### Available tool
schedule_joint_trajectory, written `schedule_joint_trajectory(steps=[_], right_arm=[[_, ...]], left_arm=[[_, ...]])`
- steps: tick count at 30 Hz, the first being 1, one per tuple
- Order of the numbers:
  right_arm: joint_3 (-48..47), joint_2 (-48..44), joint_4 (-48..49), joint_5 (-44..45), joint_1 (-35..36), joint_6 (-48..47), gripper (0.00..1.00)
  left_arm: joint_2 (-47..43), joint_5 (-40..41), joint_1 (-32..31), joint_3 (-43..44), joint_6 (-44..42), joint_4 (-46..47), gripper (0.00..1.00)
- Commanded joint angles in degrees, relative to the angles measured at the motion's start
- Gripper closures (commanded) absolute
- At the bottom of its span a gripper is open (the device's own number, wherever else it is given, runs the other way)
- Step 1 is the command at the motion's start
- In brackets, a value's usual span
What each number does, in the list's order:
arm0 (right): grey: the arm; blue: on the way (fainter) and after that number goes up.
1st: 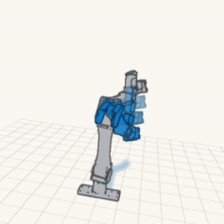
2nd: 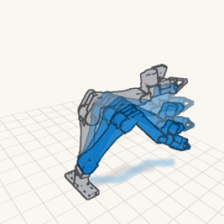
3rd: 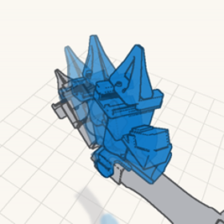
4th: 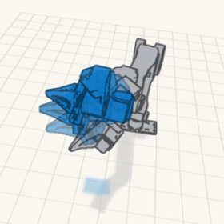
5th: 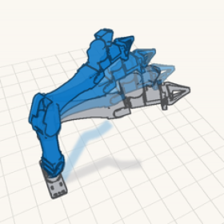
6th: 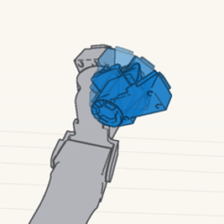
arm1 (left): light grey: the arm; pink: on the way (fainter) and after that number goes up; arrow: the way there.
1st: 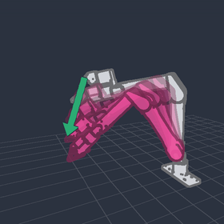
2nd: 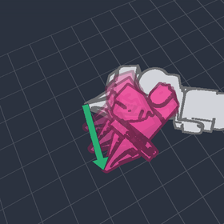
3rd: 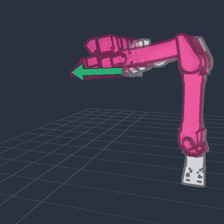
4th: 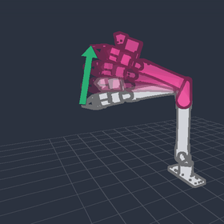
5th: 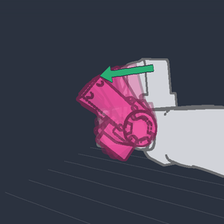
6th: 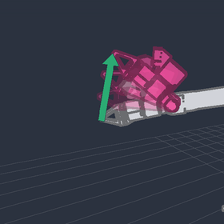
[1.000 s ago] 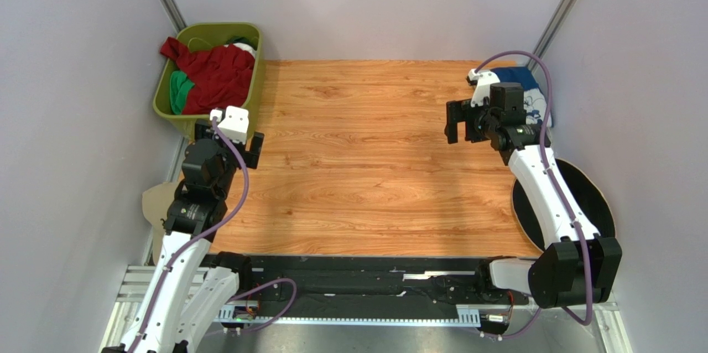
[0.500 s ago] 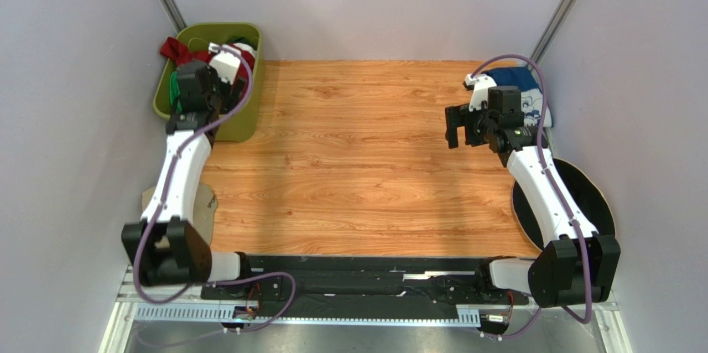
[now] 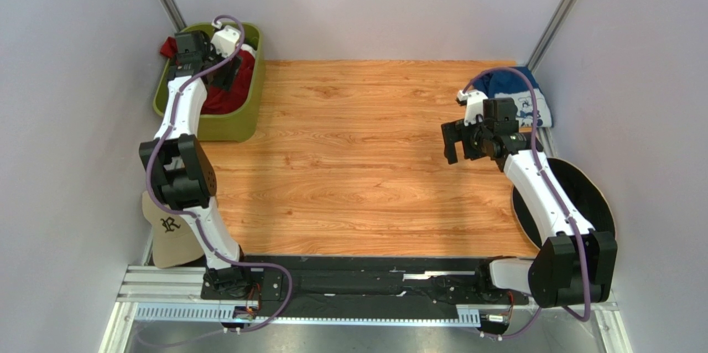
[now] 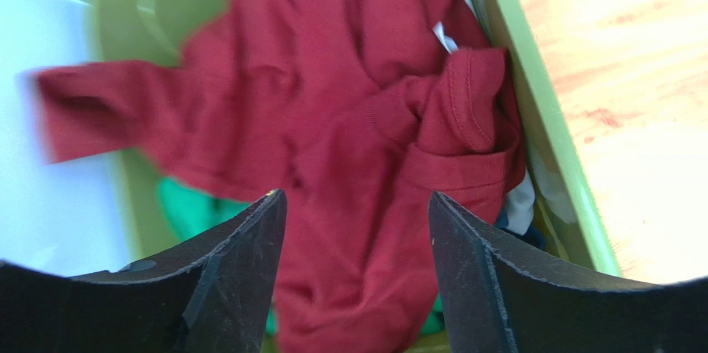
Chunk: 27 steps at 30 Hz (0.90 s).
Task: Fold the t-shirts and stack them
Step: Grab the tshirt from the pile
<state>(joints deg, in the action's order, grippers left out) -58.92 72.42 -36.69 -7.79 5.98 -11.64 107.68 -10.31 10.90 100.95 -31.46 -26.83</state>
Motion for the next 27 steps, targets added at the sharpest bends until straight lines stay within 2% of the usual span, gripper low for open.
schedule_joint_trajectory(steps=[1, 12, 15, 18, 19, 20, 23, 27], right_arm=[[0.9, -1.8, 1.6, -1.4, 0.4, 0.0, 0.00], [2.2, -3.0, 2.3, -2.3, 0.4, 0.0, 0.00], [2.3, -3.0, 2.1, -2.4, 0.3, 0.1, 0.00], [2.6, -3.3, 2.2, -2.1, 0.4, 0.0, 0.00], [2.8, -3.3, 2.4, -2.1, 0.4, 0.0, 0.00], [2.9, -3.2, 2.5, -1.9, 0.4, -0.1, 0.00], [2.8, -2.1, 2.5, -1.7, 0.4, -0.2, 0.00], [2.5, -1.3, 2.1, -2.5, 0.4, -0.1, 0.00]], left_arm=[[2.5, -6.4, 2.1, -0.1, -0.5, 1.9, 0.29], [11.0, -9.8, 2.3, 3.8, -5.4, -3.3, 0.37], [13.3, -9.0, 2.2, 4.6, -6.2, -3.6, 0.47], [14.4, -8.2, 2.2, 5.4, -6.3, -3.4, 0.71], [14.1, -8.4, 2.2, 5.3, -6.3, -3.4, 0.92], [13.8, -8.2, 2.1, 4.7, -5.5, -3.3, 1.00], [10.8, -8.2, 2.1, 3.1, -3.6, -2.1, 1.00], [2.6, -8.4, 2.1, 2.3, -0.9, -1.9, 1.00]])
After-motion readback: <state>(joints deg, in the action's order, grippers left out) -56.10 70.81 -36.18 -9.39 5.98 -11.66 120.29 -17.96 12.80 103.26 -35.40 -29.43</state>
